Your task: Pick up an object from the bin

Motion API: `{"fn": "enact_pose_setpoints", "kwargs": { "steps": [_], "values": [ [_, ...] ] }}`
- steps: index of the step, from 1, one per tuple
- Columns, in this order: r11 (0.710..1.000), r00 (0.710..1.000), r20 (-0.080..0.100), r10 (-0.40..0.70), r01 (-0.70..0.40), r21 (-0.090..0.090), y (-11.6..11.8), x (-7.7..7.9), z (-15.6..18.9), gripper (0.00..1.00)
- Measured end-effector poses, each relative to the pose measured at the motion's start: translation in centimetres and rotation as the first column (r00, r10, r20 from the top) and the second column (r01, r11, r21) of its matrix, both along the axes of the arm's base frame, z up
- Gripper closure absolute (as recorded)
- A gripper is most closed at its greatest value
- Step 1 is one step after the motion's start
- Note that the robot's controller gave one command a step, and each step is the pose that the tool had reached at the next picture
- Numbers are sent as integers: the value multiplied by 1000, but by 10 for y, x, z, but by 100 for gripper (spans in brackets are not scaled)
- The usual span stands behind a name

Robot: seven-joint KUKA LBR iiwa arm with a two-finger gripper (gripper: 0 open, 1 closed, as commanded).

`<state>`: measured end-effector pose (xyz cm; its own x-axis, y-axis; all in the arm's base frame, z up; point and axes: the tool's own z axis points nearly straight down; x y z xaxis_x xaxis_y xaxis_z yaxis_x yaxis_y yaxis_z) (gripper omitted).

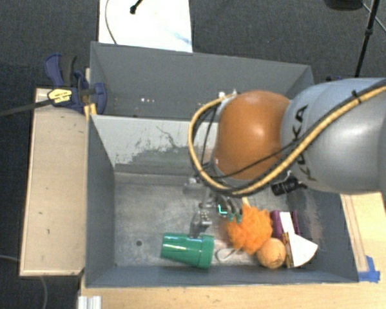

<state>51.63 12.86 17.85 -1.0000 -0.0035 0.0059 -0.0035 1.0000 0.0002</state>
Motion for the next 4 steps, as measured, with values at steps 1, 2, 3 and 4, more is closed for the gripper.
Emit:
{"fn": "enact_pose_setpoints", "kwargs": {
  "steps": [1, 2, 3, 4],
  "values": [
    [1000, 1000, 8, -4, 4, 1, -1, 2, 4, 0],
    [1000, 1000, 15, 23, -23, 3, -13, -12, -45, 0],
    [990, 989, 46, 142, -143, 14, -13, -2, -63, 0],
    [991, 991, 22, 133, -133, 2, -22, -12, -81, 100]
  ]
}}
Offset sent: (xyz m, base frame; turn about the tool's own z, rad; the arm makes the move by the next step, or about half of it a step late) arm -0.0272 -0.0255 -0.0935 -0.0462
